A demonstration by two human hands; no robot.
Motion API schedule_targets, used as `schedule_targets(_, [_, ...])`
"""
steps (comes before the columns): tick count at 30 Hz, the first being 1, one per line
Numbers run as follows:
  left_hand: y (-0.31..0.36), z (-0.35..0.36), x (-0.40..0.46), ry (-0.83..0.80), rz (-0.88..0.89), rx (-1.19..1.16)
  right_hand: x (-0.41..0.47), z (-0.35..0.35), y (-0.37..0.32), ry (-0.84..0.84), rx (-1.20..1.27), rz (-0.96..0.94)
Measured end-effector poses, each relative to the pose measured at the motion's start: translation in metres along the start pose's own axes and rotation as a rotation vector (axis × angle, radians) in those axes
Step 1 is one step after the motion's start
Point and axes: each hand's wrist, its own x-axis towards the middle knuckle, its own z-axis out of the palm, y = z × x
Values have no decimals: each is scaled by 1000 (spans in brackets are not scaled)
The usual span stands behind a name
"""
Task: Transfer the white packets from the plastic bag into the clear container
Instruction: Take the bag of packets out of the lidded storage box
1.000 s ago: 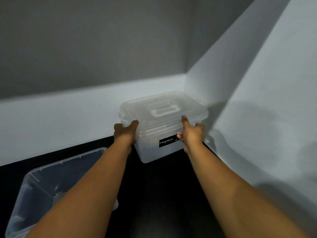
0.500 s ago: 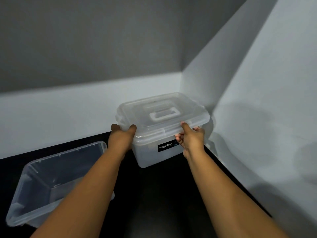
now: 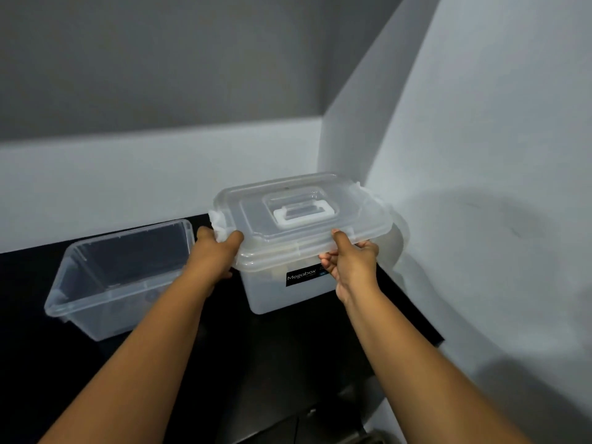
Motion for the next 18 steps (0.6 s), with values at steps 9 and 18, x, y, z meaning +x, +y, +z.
schedule_targets(9, [-13,-1,-64,14,28,3,-46,-44,-6,-44,-31,2])
schedule_targets(18, [-21,-3,-88,-5,0,-4,-70,-69,-9,-72,-15,45])
